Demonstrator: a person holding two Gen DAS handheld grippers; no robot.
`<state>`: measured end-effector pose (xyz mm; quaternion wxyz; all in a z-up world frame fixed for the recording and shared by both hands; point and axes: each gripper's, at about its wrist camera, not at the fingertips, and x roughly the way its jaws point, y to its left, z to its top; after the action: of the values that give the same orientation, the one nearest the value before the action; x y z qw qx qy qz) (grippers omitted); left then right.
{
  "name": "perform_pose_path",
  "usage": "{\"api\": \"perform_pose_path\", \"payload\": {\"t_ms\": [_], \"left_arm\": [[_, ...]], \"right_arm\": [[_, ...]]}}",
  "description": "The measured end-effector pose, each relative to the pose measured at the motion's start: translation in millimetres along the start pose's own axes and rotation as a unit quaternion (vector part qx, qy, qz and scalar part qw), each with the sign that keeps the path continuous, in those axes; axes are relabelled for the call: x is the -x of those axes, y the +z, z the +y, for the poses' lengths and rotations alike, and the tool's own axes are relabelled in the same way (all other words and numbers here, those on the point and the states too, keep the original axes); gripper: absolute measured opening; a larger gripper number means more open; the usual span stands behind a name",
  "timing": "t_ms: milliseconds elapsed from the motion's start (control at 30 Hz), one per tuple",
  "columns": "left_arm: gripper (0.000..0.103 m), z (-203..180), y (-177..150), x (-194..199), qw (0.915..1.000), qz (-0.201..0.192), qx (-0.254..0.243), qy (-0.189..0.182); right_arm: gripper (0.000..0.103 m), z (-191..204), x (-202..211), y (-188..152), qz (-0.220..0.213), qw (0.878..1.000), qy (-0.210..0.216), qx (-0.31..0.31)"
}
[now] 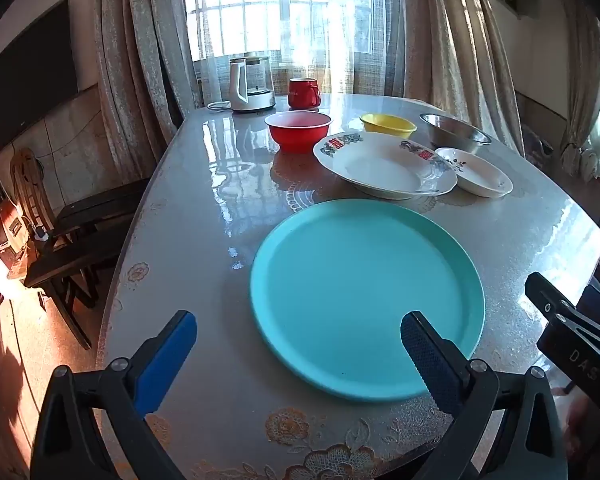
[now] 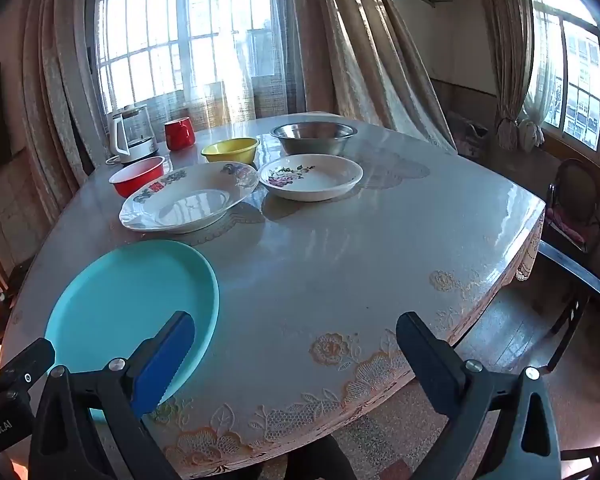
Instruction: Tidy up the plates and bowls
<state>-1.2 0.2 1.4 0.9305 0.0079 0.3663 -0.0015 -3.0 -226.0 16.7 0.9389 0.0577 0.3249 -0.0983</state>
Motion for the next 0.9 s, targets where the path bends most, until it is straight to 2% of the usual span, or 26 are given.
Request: {"api": "perform_pose_path", "payload": {"t_ms": [67,900], "left_arm": [[0.103,-1.1,0.1,-0.9,1.0000,0.004,-0.004,0.000],[0.103,-2.6,-1.5,-3.3,1.0000,0.006,-0.003,-0.005]], "right_arm": [[0.103,-1.5,-1.5,0.6,0.016,1.000,0.005,-0.010],[0.103,-5.1,-4.9,-0.8,0.022,1.000,0.007,-0.010]]}}
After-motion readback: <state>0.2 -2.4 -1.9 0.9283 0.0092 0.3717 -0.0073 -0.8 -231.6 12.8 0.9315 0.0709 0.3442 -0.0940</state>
